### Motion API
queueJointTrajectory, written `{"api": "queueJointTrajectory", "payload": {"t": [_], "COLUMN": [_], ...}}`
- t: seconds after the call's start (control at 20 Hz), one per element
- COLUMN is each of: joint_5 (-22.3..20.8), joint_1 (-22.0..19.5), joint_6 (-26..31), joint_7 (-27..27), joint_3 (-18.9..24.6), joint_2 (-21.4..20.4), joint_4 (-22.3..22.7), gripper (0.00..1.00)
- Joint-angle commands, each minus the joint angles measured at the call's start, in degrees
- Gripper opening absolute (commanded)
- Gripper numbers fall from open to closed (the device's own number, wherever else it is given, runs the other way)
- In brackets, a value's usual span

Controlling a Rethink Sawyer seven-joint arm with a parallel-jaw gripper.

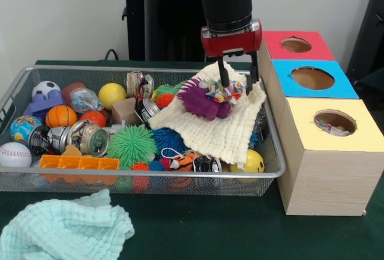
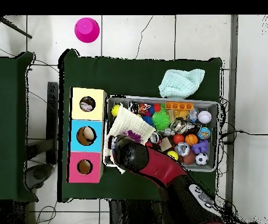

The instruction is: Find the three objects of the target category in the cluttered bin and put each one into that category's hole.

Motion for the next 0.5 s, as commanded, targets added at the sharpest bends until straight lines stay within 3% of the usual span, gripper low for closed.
{"api": "queueJointTrajectory", "payload": {"t": [0.05, 0.5], "joint_5": [-2.3, -2.7], "joint_1": [0.5, 2.7], "joint_6": [4.9, 7.9], "joint_7": [7.2, 7.4], "joint_3": [-4.2, -7.2], "joint_2": [-1.1, -1.3], "joint_4": [-6.3, -8.7], "gripper": [1.0, 1.0]}}
